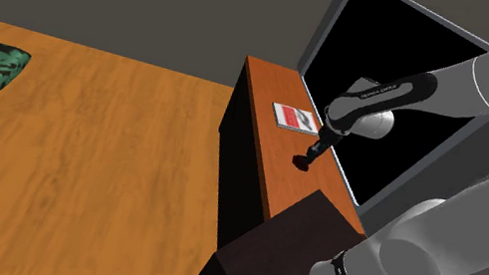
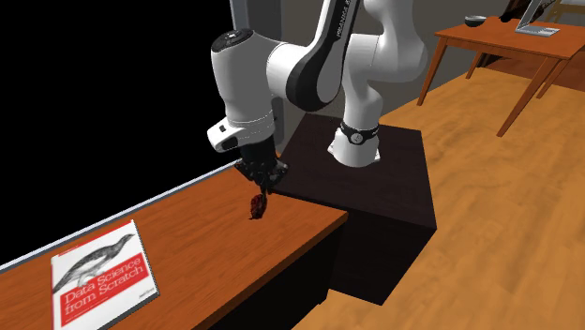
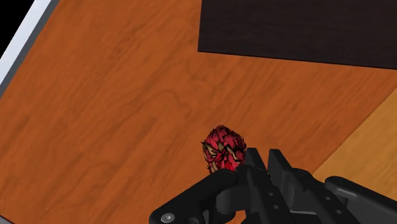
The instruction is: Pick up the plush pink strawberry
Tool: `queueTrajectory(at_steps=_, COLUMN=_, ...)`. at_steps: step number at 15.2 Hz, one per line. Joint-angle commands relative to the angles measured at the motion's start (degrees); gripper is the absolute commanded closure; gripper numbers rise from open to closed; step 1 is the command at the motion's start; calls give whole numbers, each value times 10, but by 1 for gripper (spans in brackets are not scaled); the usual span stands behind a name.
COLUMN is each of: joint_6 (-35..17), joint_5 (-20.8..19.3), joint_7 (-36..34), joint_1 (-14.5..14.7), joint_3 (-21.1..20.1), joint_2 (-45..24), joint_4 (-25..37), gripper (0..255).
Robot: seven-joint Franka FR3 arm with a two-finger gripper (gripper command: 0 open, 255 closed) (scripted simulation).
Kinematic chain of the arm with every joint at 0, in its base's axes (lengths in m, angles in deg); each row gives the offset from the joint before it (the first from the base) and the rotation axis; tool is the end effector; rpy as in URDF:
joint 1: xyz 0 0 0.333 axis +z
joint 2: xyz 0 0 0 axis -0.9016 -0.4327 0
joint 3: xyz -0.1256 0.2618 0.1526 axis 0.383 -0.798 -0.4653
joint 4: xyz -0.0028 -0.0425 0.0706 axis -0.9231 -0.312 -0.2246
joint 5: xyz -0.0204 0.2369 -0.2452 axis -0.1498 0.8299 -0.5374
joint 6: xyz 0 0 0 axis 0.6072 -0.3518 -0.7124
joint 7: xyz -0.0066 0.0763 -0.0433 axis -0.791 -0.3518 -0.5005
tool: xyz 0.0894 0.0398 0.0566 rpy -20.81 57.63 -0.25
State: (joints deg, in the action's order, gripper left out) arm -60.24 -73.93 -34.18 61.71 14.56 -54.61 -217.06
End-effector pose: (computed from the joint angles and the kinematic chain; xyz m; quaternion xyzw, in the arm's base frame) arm 0.3142 -0.1923 0.3112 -0.9988 -0.0262 0.0109 0.0410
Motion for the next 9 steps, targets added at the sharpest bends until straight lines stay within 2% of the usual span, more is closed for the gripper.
queueTrajectory(at_steps=1, joint_6=22, joint_5=-15, joint_7=-13, joint_1=-4, joint_3=-4, joint_2=20, joint_4=4, gripper=255)
queueTrajectory(at_steps=7, joint_6=81, joint_5=-43, joint_7=-37, joint_1=-16, joint_3=-15, joint_2=70, joint_4=16, gripper=255)
queueTrajectory(at_steps=9, joint_6=82, joint_5=-44, joint_7=-38, joint_1=-16, joint_3=-16, joint_2=72, joint_4=16, gripper=255)
